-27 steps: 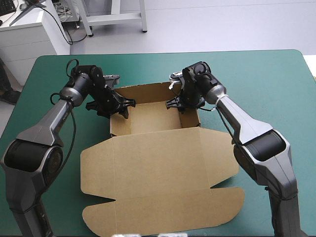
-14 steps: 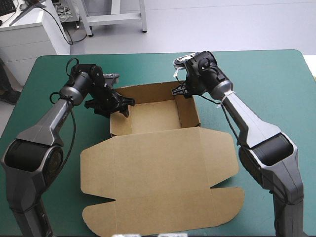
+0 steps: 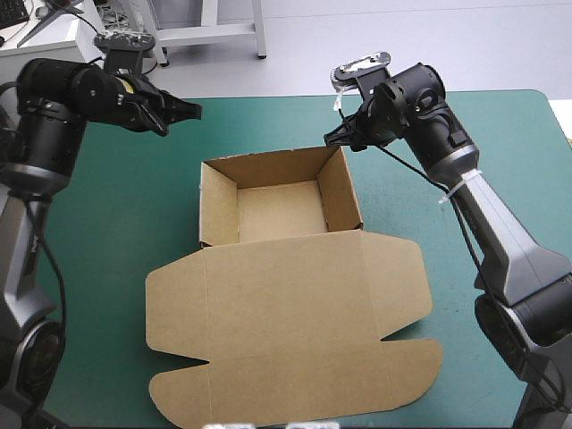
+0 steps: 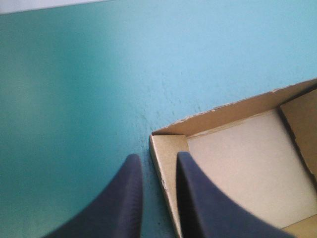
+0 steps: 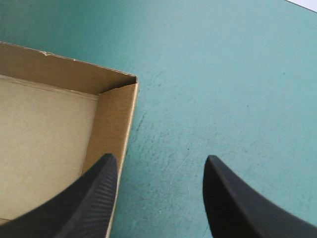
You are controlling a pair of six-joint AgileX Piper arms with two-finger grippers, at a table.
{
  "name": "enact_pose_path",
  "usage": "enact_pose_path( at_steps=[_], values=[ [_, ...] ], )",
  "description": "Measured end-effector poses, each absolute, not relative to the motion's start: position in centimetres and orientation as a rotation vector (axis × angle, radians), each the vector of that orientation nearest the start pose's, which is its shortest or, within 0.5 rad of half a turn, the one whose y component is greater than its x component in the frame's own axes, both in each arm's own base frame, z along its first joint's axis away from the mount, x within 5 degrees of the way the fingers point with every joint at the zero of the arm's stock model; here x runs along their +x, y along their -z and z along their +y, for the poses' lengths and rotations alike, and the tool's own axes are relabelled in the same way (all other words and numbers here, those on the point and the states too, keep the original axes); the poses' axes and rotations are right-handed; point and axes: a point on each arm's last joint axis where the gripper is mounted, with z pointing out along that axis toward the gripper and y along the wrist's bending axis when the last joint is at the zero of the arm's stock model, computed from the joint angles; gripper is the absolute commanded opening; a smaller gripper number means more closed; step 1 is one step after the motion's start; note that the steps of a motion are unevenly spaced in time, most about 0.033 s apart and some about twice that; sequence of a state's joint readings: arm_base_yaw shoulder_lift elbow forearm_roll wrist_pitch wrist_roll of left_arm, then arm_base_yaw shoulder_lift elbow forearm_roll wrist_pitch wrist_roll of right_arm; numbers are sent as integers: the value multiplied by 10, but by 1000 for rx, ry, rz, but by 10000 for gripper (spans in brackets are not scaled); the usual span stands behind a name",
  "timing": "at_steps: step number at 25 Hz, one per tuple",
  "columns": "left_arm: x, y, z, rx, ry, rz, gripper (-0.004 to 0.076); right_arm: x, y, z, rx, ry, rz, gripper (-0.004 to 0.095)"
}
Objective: Fold the box
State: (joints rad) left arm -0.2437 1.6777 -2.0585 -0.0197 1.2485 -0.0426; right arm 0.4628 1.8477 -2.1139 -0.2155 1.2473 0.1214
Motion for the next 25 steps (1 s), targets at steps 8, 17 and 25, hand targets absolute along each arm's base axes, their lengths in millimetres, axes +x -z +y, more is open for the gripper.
enact_pose_path(
  at_steps=[8,17,25],
  values=[
    [253,-503,-65,297,148,2239,-8,380,-394,174,-417,-26,2476,486],
    [192,-444,-44,330,50,2397,-8,397,-338,166,-368,-122,2678,486],
    [117,-383,-31,329,134,2388,-8,408,-316,156,-313,-342,2763,486]
  ],
)
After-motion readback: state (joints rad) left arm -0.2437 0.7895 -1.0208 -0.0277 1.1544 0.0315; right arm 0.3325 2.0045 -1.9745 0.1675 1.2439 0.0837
